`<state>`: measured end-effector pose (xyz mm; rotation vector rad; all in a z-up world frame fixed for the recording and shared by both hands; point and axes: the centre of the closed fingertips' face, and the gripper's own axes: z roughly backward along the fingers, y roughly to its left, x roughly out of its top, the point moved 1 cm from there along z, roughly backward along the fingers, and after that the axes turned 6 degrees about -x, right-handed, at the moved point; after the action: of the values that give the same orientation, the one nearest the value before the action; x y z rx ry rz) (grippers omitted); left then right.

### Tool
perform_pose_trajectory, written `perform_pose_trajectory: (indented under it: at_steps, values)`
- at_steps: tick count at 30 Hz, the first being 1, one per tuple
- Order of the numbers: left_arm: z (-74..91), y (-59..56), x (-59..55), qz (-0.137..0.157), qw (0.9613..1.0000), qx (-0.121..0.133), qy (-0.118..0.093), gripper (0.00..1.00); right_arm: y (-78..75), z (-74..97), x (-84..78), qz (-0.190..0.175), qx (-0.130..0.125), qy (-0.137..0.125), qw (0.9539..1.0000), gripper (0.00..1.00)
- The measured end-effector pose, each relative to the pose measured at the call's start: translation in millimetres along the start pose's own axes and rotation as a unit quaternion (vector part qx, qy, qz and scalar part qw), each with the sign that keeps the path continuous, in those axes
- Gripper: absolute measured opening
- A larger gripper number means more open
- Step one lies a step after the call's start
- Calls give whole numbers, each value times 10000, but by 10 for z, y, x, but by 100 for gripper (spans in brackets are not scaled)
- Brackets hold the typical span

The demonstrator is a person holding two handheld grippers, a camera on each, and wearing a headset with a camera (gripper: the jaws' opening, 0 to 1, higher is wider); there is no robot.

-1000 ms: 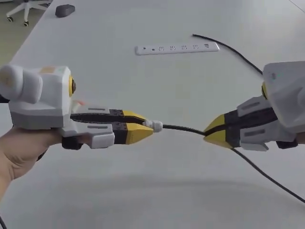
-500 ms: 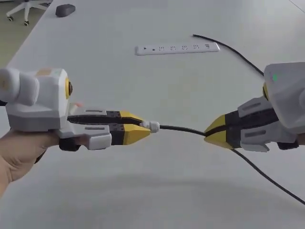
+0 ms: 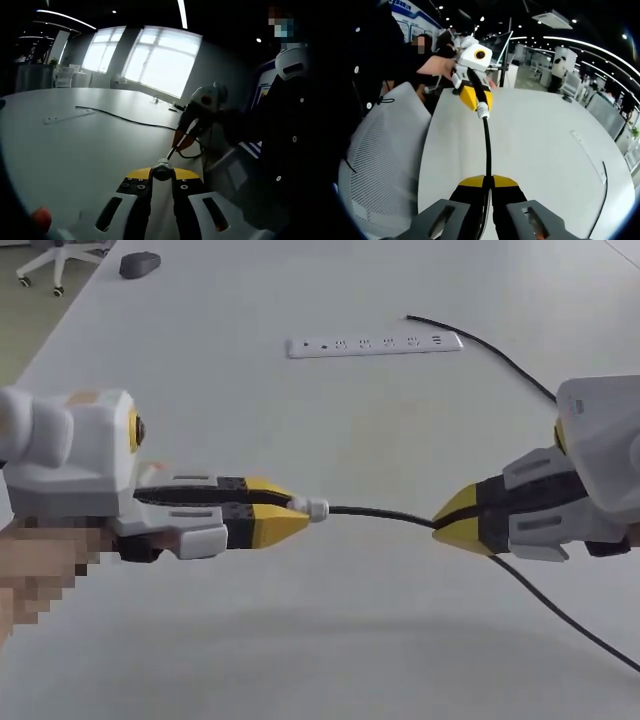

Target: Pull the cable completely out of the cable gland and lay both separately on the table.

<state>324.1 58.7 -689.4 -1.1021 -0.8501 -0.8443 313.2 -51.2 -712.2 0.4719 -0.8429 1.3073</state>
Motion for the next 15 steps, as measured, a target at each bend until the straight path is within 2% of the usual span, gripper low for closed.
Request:
perform_pose_trajectory:
  at_steps: [9,15]
  values:
    - [115,51,-11,29,9999,139,-40,15,-32,1,-94,-36,-26,126,9999,0]
    - [161,62,-64,69,9998,204,-55,15,-143,-58,-112,-269,-197,240,9992,0]
